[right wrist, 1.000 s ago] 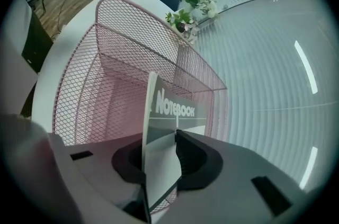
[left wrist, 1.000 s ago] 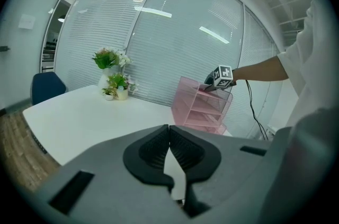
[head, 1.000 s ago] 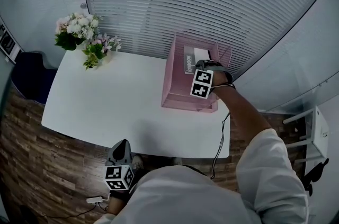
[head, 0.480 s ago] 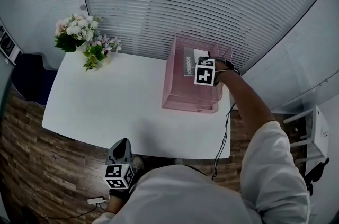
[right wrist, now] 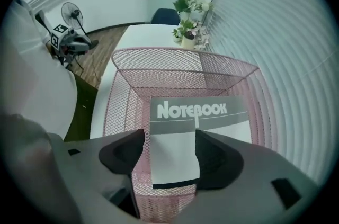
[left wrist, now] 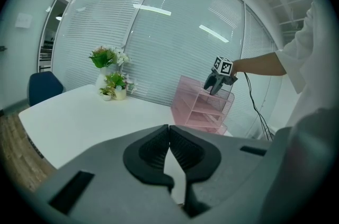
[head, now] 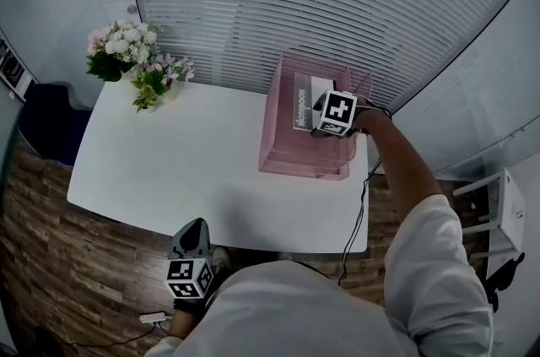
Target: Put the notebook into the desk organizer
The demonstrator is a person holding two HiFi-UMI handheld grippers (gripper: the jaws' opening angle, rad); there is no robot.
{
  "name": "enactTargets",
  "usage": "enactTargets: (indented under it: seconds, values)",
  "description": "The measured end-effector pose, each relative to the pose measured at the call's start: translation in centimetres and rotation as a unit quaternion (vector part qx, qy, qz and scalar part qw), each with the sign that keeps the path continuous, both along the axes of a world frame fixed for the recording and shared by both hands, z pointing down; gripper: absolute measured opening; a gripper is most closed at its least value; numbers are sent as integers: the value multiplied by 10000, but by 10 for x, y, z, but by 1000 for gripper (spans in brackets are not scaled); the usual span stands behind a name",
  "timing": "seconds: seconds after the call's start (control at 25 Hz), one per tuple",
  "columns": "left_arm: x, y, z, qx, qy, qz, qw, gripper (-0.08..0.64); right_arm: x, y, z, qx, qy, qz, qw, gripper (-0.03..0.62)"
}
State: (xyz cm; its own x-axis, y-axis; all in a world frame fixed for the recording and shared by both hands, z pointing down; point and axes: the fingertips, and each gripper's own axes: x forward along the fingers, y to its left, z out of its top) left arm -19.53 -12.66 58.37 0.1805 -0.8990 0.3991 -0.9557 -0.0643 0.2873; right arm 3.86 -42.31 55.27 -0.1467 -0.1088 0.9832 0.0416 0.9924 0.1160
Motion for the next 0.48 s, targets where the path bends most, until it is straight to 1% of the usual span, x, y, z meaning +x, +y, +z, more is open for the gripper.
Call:
enactTargets:
  seconds: [0.12,0.24,0.32,0.36,0.44,0.48]
  values:
    - [6,-3,-1,24,-16,72,10000,9,3,-2,-2,29,-280,243,9993,322]
    - [10,-6,-1,35,-40,155,9999,9,5,-1,-5,-1,-720,592,9957,322]
    - [13,-9,-2,49,-60,217,9997,9,6,3,-8,-106,-1035,869,9908,322]
    - [15,-11,-3,60,-70,247,9997,9,7,3,-11,-86,-1184,991,9880,322]
    - [18,-14,-4,66,-81,312,9995,9,8,2,-21,99,-1523,1219,9807,321]
    - [21,-15,-5,59,-83,352,9993,9,8,3,-26,184,-1733,1363,9752,311]
